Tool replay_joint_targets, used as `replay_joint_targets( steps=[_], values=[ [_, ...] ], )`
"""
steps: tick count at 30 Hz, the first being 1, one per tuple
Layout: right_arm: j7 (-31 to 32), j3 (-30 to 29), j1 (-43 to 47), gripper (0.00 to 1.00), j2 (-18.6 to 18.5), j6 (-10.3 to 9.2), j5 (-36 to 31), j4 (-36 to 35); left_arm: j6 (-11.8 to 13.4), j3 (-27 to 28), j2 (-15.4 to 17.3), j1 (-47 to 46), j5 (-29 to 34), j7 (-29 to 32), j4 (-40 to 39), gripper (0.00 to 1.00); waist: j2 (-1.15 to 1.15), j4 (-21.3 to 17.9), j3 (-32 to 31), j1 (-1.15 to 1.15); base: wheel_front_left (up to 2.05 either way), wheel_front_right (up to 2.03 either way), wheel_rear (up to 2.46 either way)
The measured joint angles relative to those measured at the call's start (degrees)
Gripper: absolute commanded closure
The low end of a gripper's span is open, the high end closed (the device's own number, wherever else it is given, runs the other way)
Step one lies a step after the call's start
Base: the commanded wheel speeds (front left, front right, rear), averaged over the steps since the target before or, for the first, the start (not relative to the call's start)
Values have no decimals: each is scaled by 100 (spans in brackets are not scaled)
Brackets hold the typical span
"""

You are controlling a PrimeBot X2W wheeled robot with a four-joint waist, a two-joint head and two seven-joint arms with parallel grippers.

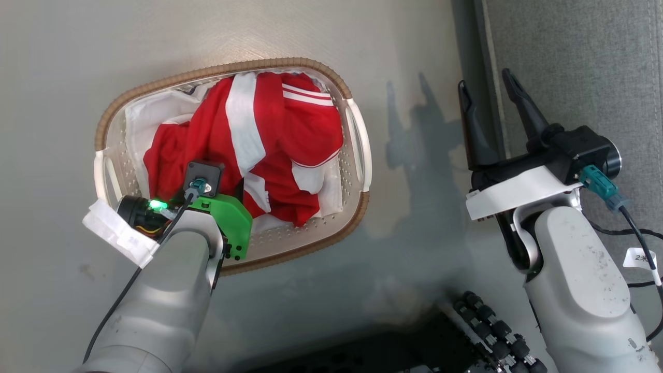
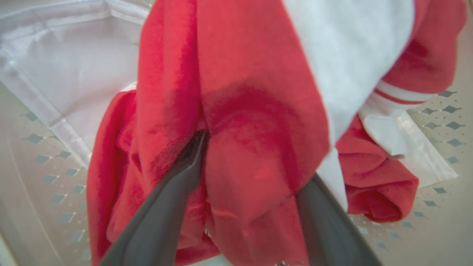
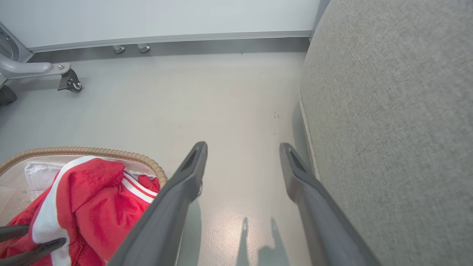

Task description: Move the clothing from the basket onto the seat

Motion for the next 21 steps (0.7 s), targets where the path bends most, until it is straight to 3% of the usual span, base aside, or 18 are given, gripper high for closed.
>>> replay_joint_targets(
  steps=[1,9,21],
  values=[
    [0,1,-5,0,0,1,0,7,-29,1,0,1,0,0,3,100,0,1,-17,0,0,0,0],
    [1,73,26,0,3,0,35,182,-107,-46,4,274,14,0,-55,100,0,-8,-320,0,0,0,0],
    [0,232,511,0,40,1,145,537,-152,32,24,1144,64,1,-560,100,0,54,-1329,0,0,0,0]
  ],
)
